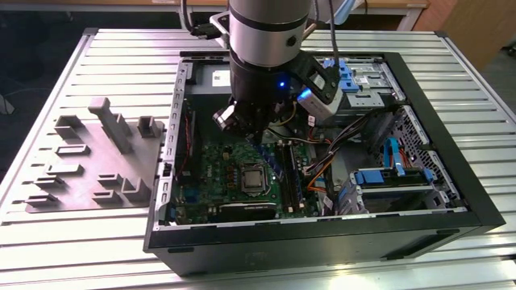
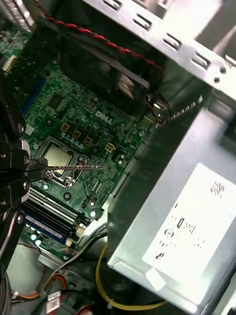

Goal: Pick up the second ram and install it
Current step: 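Insert the second ram into the second slot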

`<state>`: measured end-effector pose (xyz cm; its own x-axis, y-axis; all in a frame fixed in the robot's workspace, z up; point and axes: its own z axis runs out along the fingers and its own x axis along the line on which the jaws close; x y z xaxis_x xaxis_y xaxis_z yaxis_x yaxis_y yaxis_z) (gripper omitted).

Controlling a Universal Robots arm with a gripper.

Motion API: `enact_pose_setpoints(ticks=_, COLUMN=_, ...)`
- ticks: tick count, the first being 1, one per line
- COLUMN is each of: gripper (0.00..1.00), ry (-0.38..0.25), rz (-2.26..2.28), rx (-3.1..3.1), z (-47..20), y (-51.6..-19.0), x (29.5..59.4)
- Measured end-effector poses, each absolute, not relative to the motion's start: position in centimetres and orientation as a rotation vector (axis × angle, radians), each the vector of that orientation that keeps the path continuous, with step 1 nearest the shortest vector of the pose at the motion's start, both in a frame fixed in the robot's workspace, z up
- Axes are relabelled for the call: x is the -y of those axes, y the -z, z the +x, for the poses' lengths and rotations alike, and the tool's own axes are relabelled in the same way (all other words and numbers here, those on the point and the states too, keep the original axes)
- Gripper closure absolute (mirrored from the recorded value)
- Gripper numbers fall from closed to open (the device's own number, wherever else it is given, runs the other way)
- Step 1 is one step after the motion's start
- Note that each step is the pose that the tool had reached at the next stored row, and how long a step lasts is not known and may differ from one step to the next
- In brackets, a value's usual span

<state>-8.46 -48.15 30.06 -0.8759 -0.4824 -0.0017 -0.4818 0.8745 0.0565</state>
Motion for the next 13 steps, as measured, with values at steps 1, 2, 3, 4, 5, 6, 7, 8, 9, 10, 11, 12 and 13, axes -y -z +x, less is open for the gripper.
enact_pose_setpoints(ticks=1, gripper=0.88, ry=0.086, rz=0.752, rx=3.037, z=-8.45, y=-30.03, x=48.15)
enact_pose_setpoints(ticks=2, gripper=0.88, ry=0.087, rz=0.725, rx=3.044, z=-8.46, y=-30.0, x=48.15)
enact_pose_setpoints(ticks=3, gripper=0.88, ry=0.087, rz=0.697, rx=3.051, z=-8.46, y=-29.96, x=48.15)
enact_pose_setpoints(ticks=4, gripper=0.88, ry=0.087, rz=0.67, rx=3.057, z=-8.46, y=-29.93, x=48.15)
enact_pose_setpoints(ticks=5, gripper=0.88, ry=0.087, rz=0.643, rx=3.064, z=-8.46, y=-29.9, x=48.15)
enact_pose_setpoints(ticks=6, gripper=0.88, ry=0.087, rz=0.615, rx=3.07, z=-8.46, y=-29.86, x=48.15)
enact_pose_setpoints(ticks=7, gripper=0.88, ry=0.087, rz=0.588, rx=3.076, z=-8.45, y=-29.83, x=48.15)
enact_pose_setpoints(ticks=8, gripper=0.88, ry=0.088, rz=0.557, rx=3.082, z=-8.46, y=-29.8, x=48.15)
enact_pose_setpoints(ticks=9, gripper=0.88, ry=0.088, rz=0.53, rx=3.087, z=-8.46, y=-29.76, x=48.15)
enact_pose_setpoints(ticks=10, gripper=0.88, ry=0.088, rz=0.502, rx=3.092, z=-8.45, y=-29.73, x=48.15)
enact_pose_setpoints(ticks=11, gripper=0.88, ry=0.088, rz=0.474, rx=3.097, z=-8.45, y=-29.69, x=48.15)
enact_pose_setpoints(ticks=12, gripper=0.88, ry=0.088, rz=0.447, rx=3.102, z=-8.46, y=-29.66, x=48.15)
enact_pose_setpoints(ticks=13, gripper=0.88, ry=0.088, rz=0.419, rx=3.106, z=-8.46, y=-29.62, x=48.15)
